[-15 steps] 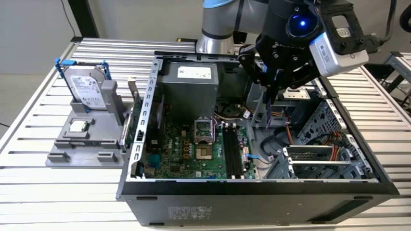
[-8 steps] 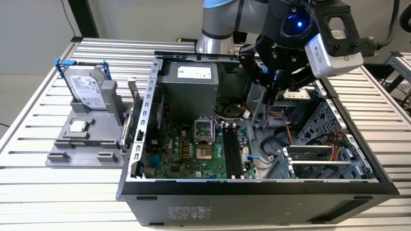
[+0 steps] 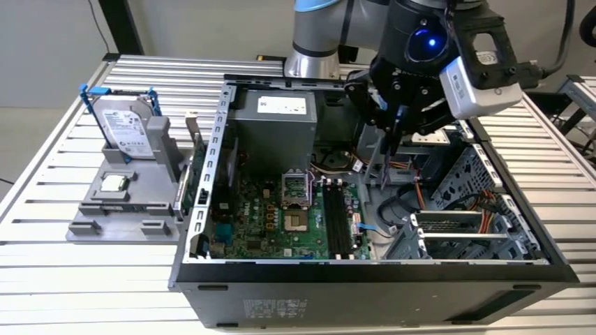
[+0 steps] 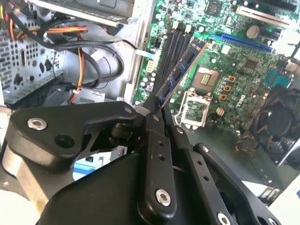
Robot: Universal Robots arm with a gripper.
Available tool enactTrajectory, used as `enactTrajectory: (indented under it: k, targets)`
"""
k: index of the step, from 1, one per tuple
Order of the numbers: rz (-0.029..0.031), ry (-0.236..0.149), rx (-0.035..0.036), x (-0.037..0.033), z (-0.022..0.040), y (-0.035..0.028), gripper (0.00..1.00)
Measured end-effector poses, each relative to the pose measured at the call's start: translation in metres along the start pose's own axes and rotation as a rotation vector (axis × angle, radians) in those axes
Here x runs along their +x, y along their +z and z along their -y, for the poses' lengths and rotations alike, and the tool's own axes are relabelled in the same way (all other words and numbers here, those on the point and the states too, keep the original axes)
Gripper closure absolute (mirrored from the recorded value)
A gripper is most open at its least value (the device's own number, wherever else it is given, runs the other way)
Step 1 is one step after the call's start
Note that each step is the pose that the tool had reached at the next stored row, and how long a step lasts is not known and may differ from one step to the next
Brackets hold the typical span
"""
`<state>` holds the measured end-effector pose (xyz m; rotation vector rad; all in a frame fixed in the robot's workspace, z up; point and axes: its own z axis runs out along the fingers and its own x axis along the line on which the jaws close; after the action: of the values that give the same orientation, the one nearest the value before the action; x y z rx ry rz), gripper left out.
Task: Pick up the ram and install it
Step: 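Insert the ram into the slot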
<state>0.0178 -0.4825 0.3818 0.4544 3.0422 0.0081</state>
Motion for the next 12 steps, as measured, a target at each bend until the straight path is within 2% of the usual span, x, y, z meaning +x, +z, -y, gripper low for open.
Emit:
enactTrajectory:
  k: [8, 10, 11, 12]
  targets:
    - [-0.0022, -0.146, -0.0095, 0.0005, 0.0001, 0.0075, 1.0]
    - [-0.0071, -0.174, -0.0098, 0.0005, 0.0001, 0.008, 1.0]
    - [-0.0117, -0.184, -0.0097, 0.0005, 0.0001, 0.0083, 1.0]
    - [-0.019, -0.193, -0.009, 0.0006, 0.0001, 0.0084, 1.0]
